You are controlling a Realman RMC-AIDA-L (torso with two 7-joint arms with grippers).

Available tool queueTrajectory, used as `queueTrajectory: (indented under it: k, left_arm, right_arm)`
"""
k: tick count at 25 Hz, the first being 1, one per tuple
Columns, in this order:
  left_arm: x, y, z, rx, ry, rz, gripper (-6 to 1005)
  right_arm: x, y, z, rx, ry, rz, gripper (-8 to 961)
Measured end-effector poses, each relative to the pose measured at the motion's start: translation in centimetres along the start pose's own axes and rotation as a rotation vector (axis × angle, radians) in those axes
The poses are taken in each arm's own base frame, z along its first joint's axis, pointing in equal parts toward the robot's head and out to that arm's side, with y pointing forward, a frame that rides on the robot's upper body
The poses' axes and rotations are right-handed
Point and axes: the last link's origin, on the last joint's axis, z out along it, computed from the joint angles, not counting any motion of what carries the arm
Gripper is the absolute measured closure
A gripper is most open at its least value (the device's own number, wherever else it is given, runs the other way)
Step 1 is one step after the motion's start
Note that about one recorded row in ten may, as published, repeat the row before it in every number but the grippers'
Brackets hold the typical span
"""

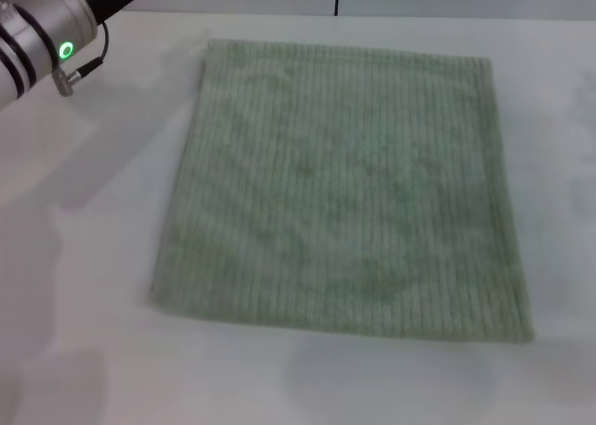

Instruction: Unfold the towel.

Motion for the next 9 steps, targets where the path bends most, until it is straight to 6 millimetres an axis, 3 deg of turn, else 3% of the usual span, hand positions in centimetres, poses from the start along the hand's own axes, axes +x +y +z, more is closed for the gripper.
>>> queueTrajectory:
  k: [9]
  left_arm:
    - [-1.9,-0.3,-0.6,0.097,0.093,-0.074,340]
  right_arm:
    - [3.9,-3.5,-2.5,0.209,-0.018,0.103,954]
